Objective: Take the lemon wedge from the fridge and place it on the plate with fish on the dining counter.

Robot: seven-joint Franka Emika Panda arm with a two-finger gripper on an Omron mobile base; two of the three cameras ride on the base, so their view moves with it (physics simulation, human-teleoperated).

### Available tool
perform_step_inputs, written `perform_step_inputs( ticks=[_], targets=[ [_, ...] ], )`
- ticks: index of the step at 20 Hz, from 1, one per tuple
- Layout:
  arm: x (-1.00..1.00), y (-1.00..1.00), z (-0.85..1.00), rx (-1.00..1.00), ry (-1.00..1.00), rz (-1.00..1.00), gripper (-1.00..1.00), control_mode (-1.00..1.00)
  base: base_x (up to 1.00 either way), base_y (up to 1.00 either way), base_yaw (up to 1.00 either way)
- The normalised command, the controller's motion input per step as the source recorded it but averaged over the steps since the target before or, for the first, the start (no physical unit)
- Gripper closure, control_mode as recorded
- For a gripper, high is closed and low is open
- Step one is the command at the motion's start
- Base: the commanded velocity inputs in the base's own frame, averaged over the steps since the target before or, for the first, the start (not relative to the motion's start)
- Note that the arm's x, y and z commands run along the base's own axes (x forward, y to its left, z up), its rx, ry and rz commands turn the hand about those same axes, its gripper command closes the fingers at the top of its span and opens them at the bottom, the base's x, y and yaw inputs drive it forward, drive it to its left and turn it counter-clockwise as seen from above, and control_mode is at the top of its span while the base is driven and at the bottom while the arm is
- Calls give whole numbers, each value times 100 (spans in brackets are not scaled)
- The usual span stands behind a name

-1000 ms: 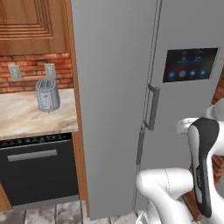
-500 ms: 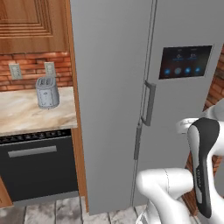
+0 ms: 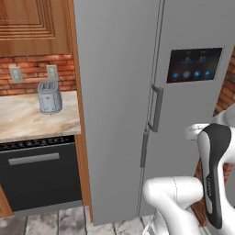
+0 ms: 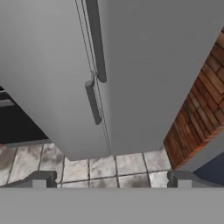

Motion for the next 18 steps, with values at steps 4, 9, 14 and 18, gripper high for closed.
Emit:
perform_step_inputs(
  ticks=[4, 9, 14, 18],
  targets=[
    [24, -6, 0, 0, 0, 0, -100, -100, 0, 0, 0],
    [84, -16, 0, -1, 0, 0, -100, -100, 0, 0, 0],
    [100, -2, 0, -3, -2, 0, -100, -100, 0, 0, 0],
    [79, 0, -5, -3, -17, 2, -100, -100, 0, 0, 0]
  ],
)
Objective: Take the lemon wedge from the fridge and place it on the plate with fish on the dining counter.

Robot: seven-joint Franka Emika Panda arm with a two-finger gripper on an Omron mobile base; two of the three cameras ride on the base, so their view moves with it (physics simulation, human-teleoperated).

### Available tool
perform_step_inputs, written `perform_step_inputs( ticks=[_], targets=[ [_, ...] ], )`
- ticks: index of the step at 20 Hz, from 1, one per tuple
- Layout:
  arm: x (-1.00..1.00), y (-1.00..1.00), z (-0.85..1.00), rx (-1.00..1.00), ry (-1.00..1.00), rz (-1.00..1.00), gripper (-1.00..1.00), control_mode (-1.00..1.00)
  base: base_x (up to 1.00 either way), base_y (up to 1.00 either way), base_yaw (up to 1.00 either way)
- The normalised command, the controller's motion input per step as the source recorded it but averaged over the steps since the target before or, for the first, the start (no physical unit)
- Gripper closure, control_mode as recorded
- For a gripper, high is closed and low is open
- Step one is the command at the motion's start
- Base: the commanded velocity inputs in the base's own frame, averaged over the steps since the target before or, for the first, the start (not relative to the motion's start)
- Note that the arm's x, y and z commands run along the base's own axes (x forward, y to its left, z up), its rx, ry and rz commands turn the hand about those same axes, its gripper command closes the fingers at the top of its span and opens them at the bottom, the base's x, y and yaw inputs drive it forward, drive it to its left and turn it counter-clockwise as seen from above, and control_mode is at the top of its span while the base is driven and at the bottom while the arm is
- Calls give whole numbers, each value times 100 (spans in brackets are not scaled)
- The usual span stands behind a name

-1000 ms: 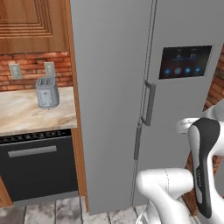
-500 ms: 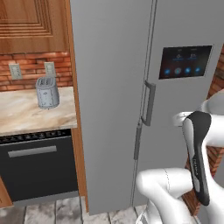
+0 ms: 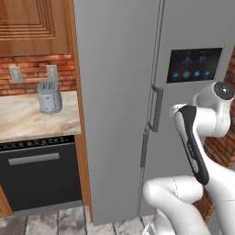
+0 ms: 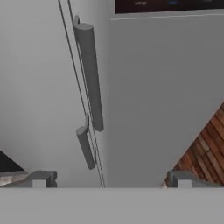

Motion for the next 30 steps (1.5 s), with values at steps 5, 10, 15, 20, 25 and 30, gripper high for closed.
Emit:
perform_step_inputs(
  ticks=[5, 10, 15, 20, 25, 30],
  targets=[
    [35, 1, -17, 0, -29, 7, -100, -100, 0, 0, 0],
    [17, 2, -16, 1, -27, 7, -100, -100, 0, 0, 0],
    [9, 12, 0, 1, -1, 0, -100, -100, 0, 0, 0],
    [40, 22, 0, 0, 0, 0, -100, -100, 0, 0, 0],
    [39, 0, 0, 0, 0, -1, -100, -100, 0, 0, 0],
    [52, 0, -2, 0, 0, -2, -100, -100, 0, 0, 0]
  ],
)
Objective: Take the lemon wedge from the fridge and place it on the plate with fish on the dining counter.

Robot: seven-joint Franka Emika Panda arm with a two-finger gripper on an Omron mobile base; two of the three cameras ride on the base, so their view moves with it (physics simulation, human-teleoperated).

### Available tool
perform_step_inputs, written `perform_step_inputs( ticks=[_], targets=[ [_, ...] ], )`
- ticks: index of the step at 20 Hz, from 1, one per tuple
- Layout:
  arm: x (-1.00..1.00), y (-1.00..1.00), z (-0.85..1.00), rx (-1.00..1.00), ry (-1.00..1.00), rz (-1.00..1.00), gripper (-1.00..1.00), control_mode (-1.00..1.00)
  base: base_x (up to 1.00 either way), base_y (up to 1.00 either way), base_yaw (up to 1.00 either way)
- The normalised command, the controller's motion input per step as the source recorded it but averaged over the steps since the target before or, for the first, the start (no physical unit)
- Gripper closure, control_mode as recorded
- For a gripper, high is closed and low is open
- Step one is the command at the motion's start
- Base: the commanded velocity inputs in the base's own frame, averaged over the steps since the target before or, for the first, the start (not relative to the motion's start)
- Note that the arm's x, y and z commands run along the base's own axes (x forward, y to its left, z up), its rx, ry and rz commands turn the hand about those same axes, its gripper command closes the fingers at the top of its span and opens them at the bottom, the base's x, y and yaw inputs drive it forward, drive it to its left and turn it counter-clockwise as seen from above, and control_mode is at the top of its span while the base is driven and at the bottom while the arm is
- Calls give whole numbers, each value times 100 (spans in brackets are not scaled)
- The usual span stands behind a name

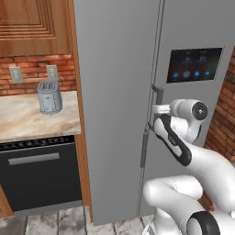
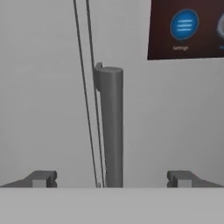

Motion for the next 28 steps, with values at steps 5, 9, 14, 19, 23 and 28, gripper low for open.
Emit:
perform_step_inputs(
  ticks=[5, 9, 14, 19, 23, 28],
  targets=[
    [63, 0, -9, 0, 0, 0, -100, -100, 0, 0, 0],
    [60, 0, -14, 0, 0, 0, -100, -100, 0, 0, 0],
    [51, 0, -13, 0, 0, 0, -100, -100, 0, 0, 0],
    [51, -3, -11, 0, 0, 0, -100, -100, 0, 0, 0],
    [45, -8, -11, 0, 0, 0, -100, -100, 0, 0, 0],
    [25, -1, -4, 0, 0, 0, 100, -100, 0, 0, 0]
  ],
)
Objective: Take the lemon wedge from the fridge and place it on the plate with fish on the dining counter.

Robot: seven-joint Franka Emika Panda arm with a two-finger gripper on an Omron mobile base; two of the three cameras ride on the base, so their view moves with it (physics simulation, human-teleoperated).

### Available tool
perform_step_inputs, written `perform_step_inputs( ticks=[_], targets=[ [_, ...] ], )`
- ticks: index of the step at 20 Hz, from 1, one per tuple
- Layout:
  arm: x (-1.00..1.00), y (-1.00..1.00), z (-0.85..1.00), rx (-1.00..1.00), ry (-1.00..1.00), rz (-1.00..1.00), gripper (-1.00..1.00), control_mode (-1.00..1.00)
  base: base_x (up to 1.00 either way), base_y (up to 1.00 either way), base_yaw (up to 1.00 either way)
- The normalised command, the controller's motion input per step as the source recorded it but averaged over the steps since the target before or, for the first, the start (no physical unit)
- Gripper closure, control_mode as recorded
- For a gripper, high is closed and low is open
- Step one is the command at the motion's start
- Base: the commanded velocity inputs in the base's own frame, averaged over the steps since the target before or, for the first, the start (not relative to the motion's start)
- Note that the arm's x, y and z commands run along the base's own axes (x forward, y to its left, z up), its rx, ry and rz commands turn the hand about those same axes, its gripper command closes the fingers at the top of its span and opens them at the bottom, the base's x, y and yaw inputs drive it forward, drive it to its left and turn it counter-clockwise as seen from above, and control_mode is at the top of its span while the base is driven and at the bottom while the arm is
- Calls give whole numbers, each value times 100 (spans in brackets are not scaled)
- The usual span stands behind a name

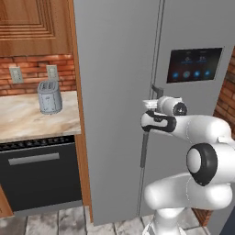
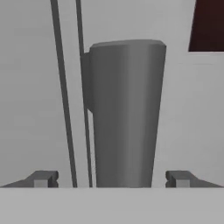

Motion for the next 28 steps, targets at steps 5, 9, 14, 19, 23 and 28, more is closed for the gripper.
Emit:
perform_step_inputs(
  ticks=[5, 9, 14, 19, 23, 28],
  targets=[
    [-9, -3, 0, 0, 0, -2, 100, -100, 0, 0, 0],
    [-77, -38, 0, 4, -1, -16, 100, -100, 0, 0, 0],
    [-100, -59, 4, 10, -4, -26, 100, -100, 0, 0, 0],
    [-100, -71, 9, 12, -6, -28, 100, -100, 0, 0, 0],
    [-100, -85, 18, 19, -2, -32, 100, -100, 0, 0, 0],
    [-100, -94, 19, 20, -3, -34, 100, -100, 0, 0, 0]
  ],
)
